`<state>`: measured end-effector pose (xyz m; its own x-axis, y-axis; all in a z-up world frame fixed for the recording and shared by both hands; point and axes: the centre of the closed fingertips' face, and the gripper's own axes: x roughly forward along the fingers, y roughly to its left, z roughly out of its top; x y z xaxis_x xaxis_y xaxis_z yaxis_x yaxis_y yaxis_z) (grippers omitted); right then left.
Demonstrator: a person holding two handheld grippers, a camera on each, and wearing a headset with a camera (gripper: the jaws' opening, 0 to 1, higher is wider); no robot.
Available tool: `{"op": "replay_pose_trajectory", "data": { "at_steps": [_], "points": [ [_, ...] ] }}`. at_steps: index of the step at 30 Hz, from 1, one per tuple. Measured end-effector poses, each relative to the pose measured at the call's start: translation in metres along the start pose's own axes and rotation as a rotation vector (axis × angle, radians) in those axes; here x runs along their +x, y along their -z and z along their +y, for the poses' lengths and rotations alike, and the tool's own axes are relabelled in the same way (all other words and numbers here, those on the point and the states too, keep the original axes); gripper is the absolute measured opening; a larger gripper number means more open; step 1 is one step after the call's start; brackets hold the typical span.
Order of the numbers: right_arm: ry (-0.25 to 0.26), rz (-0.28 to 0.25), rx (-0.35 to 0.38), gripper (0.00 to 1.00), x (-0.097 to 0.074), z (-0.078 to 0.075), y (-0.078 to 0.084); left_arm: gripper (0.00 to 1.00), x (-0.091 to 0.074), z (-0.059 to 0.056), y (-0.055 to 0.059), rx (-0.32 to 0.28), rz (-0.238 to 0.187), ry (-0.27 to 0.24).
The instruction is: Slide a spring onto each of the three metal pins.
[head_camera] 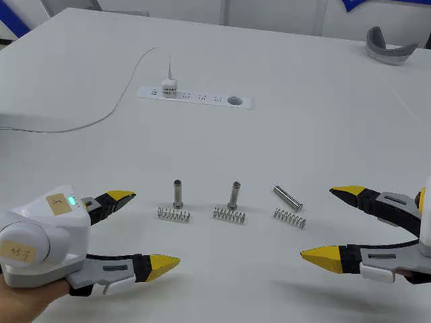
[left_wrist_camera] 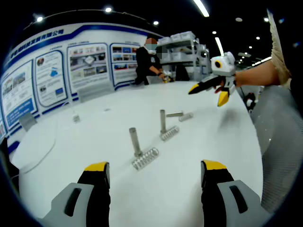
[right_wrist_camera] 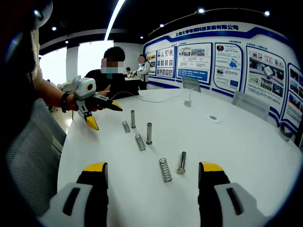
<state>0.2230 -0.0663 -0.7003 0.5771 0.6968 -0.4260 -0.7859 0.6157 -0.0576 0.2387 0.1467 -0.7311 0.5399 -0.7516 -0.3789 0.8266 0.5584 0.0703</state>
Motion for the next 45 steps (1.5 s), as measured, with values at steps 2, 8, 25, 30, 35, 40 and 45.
{"op": "replay_pose_trajectory", "data": {
  "at_steps": [2, 8, 25, 30, 35, 40, 45],
  "points": [
    [0.004, -0.002, 0.004, 0.79, 0.000, -0.001, -0.001, 0.80, 0.000, 0.000, 0.000, -0.002, -0.001, 0.001],
    [0.014, 0.001, 0.013, 0.78, 0.000, -0.004, -0.003, 0.81, 0.001, 0.000, -0.001, -0.008, -0.006, -0.001],
    [0.040, 0.025, 0.019, 0.75, -0.001, -0.012, -0.006, 0.81, 0.000, 0.000, -0.001, -0.018, -0.015, -0.006],
    [0.052, 0.039, 0.024, 0.72, 0.001, -0.018, -0.009, 0.81, 0.000, -0.002, 0.000, -0.019, -0.012, -0.006],
    [0.067, 0.059, 0.027, 0.65, 0.006, -0.028, -0.015, 0.80, 0.000, -0.004, 0.001, -0.018, -0.009, -0.001],
    [0.091, 0.100, 0.027, 0.56, 0.017, -0.040, -0.019, 0.80, 0.001, -0.005, 0.002, -0.019, -0.008, 0.002],
    [0.105, 0.144, 0.032, 0.49, 0.030, -0.047, -0.020, 0.80, 0.001, -0.006, 0.002, -0.020, -0.008, 0.004]
  ]
}}
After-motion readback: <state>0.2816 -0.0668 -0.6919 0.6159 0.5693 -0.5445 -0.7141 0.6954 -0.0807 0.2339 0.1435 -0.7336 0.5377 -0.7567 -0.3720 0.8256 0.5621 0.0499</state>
